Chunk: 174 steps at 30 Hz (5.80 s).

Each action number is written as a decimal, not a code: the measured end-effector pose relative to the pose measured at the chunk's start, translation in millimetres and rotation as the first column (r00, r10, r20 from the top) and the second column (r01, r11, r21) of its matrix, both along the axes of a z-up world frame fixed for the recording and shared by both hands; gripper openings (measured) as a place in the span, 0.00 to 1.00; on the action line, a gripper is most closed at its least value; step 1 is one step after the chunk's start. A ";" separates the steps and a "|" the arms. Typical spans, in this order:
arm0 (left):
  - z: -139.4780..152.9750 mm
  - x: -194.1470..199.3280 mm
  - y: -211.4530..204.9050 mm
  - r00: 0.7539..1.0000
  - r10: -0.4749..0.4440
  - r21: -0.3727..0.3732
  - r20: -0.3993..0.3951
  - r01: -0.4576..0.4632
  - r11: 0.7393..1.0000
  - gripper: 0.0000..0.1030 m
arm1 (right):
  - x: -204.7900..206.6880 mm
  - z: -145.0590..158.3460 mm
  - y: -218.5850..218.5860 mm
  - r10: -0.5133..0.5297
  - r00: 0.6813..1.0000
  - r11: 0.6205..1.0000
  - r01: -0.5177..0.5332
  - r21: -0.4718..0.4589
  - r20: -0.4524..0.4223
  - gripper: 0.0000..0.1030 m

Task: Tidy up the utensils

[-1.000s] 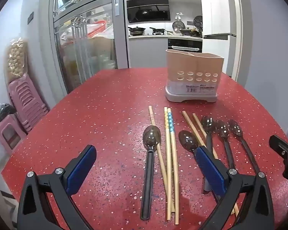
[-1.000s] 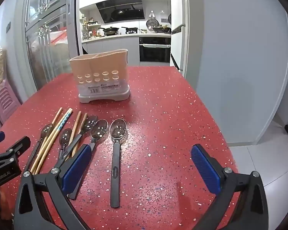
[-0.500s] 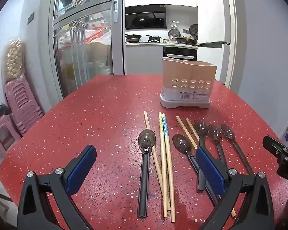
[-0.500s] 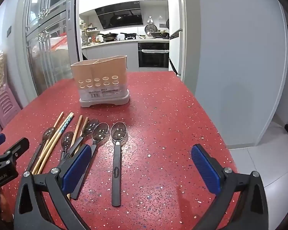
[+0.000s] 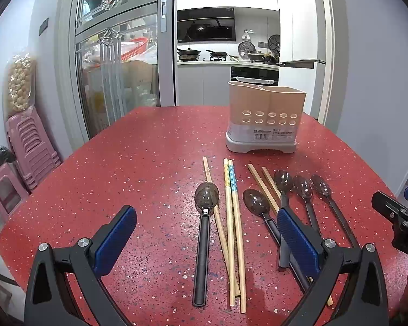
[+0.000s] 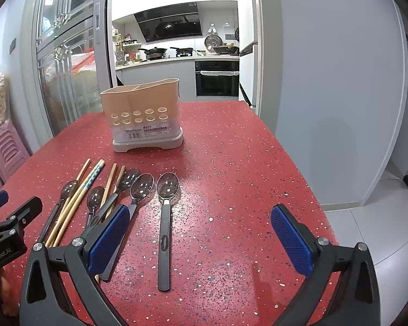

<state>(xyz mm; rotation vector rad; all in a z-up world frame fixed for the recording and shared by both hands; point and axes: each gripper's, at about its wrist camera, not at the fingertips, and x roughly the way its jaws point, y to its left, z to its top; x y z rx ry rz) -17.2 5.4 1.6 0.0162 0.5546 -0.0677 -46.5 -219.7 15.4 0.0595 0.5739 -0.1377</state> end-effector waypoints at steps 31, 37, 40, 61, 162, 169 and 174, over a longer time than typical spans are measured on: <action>-0.4 -1.0 0.8 1.000 0.000 -0.004 0.002 0.000 1.000 1.00 | 0.0 -0.7 0.9 -0.001 1.000 1.000 0.001 -0.001 0.002 1.00; 0.2 -0.8 1.1 1.000 0.001 -0.005 0.004 -0.001 1.000 1.00 | 0.1 -0.7 0.9 -0.001 1.000 1.000 0.001 -0.001 0.002 1.00; 0.3 -0.8 1.2 1.000 0.001 -0.005 0.004 -0.001 1.000 1.00 | 0.1 -0.7 0.8 -0.001 1.000 1.000 0.001 -0.001 0.002 1.00; 0.2 -1.3 1.9 1.000 0.001 -0.006 0.005 0.000 1.000 1.00 | 0.1 -1.0 0.9 -0.001 1.000 1.000 0.001 -0.001 0.003 1.00; -43.5 97.9 31.3 0.893 -0.073 -0.004 -0.443 0.080 0.997 1.00 | 134.8 -47.3 16.0 0.193 0.798 0.979 -0.195 0.057 -0.572 0.77; -43.2 104.1 37.8 0.884 -0.055 0.020 -0.465 0.073 0.997 1.00 | 147.7 -45.3 16.3 0.192 0.768 0.978 -0.199 0.057 -0.610 0.76; -41.4 113.4 32.4 0.871 -0.078 0.019 -0.486 0.099 0.995 0.98 | 158.1 -43.3 17.0 0.194 0.752 0.978 -0.197 0.066 -0.630 0.61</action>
